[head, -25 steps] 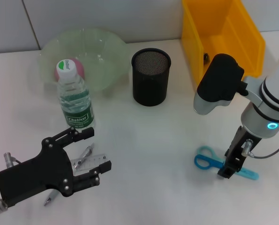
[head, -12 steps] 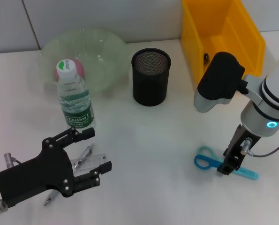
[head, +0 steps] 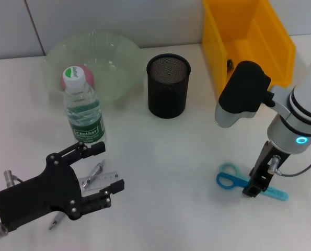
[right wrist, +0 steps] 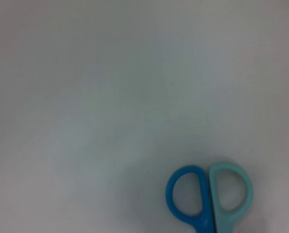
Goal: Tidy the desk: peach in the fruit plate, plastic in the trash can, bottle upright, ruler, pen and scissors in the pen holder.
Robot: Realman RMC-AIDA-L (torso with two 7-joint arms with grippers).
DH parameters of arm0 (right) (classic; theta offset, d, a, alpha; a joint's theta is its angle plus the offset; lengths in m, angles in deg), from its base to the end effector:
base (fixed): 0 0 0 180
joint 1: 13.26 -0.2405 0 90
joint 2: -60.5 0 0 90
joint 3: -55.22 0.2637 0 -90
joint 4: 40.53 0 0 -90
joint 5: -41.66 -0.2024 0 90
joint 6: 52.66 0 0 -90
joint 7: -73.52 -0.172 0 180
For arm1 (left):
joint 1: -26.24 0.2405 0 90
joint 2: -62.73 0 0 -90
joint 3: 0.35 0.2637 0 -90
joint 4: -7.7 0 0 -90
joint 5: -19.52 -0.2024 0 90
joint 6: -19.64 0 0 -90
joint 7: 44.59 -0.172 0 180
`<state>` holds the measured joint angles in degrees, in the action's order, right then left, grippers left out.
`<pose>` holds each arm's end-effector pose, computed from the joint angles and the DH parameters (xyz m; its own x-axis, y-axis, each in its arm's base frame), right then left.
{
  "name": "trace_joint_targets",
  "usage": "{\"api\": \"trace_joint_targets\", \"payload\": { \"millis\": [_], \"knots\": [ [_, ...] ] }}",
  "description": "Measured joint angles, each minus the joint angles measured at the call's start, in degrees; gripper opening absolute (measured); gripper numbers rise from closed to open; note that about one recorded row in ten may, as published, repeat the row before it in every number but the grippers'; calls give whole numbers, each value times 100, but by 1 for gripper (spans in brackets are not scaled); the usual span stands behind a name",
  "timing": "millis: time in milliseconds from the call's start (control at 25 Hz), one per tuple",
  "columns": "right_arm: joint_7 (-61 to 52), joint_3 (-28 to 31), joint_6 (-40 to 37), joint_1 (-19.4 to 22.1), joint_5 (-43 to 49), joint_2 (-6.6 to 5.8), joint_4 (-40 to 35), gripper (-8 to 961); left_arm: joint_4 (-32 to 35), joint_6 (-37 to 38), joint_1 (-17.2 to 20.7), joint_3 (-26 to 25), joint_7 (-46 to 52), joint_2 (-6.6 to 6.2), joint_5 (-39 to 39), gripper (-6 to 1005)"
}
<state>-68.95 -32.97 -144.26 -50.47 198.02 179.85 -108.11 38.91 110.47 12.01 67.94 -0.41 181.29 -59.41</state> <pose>0.2356 0.3355 -0.0537 0.6504 -0.5555 0.5181 -0.4119 -0.8310 -0.3740 -0.2600 0.2567 -0.0540 0.7600 -0.0448 0.6484 0.2078 -0.9286 -0.3076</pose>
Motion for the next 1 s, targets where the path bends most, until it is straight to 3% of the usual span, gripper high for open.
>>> {"api": "trace_joint_targets", "payload": {
  "millis": [640, 1000],
  "knots": [
    [64, 48, -4, 45, -30, 8, -168, 245, 35, 54, -5, -1, 8, -9, 0, 799],
    [177, 853, -84, 422, -264, -16, -1001, 225, 44, 68, -10, -31, 11, -8, 7, 799]
  ]
}}
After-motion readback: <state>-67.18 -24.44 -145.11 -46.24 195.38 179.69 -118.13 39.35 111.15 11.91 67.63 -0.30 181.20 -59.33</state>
